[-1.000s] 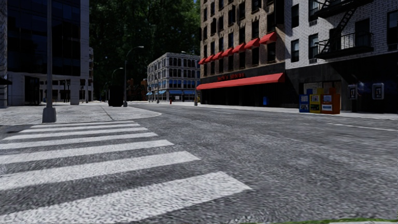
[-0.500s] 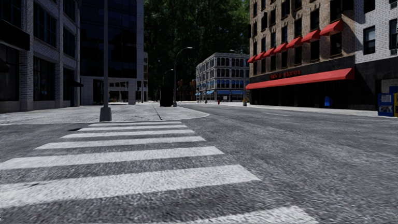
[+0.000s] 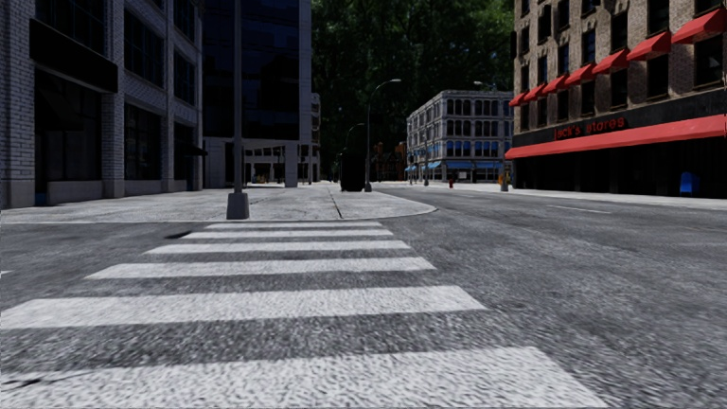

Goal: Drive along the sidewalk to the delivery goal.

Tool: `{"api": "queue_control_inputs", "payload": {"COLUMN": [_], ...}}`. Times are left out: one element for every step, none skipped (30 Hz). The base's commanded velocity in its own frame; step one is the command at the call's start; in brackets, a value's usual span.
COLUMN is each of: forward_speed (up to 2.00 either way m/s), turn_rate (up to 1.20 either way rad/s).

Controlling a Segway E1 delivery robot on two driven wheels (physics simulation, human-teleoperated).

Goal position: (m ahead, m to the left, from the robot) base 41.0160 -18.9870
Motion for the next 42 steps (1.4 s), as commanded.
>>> {"api": "queue_control_inputs", "payload": {"forward_speed": [1.3,1.3,1.3,1.3,1.3,1.31,1.31,1.31,1.31,1.31,1.31,1.31,1.31,1.31,1.31,1.31,1.31,1.31,1.31,1.31,1.33,1.35,1.35,1.35,1.35,1.35,1.36,1.36,1.38,1.39,1.41,1.41,1.42,1.45,1.47,1.5,1.5,1.52,1.52,1.52,1.52,1.57], "turn_rate": [0.28,0.28,0.28,0.28,0.31,0.38,0.38,0.44,0.48,0.5,0.5,0.5,0.51,0.51,0.51,0.49,0.4,0.38,0.31,0.31,0.0,0.0,0.0,0.0,0.0,0.0,0.0,0.0,0.0,0.0,0.0,0.0,0.0,0.0,0.0,0.0,0.0,0.0,0.0,0.0,0.0,0.0]}}
